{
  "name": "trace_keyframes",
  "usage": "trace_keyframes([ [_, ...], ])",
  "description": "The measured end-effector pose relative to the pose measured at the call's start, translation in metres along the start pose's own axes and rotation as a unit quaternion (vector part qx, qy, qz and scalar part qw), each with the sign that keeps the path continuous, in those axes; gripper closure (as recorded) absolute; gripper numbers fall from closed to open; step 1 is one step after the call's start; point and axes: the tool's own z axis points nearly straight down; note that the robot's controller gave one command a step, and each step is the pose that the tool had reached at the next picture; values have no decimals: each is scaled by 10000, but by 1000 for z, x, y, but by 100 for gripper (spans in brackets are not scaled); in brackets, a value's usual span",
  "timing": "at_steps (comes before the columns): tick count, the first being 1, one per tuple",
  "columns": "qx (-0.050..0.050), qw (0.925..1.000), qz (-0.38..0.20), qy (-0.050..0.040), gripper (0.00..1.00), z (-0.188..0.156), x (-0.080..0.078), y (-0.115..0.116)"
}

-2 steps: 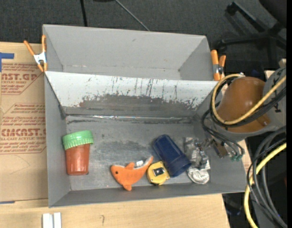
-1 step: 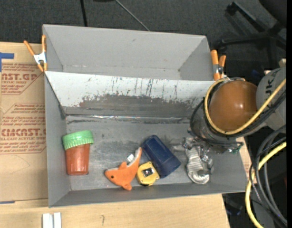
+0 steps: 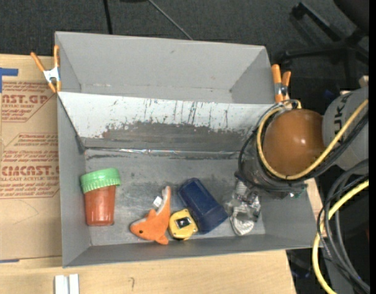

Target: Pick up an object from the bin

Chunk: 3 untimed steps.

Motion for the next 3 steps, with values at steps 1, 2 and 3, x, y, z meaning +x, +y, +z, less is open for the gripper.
trace_keyframes([
  [1, 0, 10000, 0, 0, 100, 0, 0, 0],
  [2, -33, 9999, 138, 15, 100, -47, 1, -7],
  [3, -12, 9998, 193, 6, 100, -109, -13, -12],
])
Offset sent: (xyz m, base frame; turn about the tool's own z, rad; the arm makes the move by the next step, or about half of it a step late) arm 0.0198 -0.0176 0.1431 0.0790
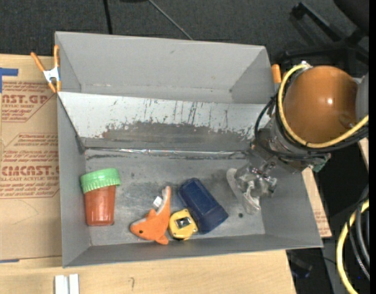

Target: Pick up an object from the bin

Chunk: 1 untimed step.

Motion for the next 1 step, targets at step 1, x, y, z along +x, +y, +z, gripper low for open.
trace_keyframes([
  [1, 46, 10000, -11, -22, 100, -34, -4, -1],
])
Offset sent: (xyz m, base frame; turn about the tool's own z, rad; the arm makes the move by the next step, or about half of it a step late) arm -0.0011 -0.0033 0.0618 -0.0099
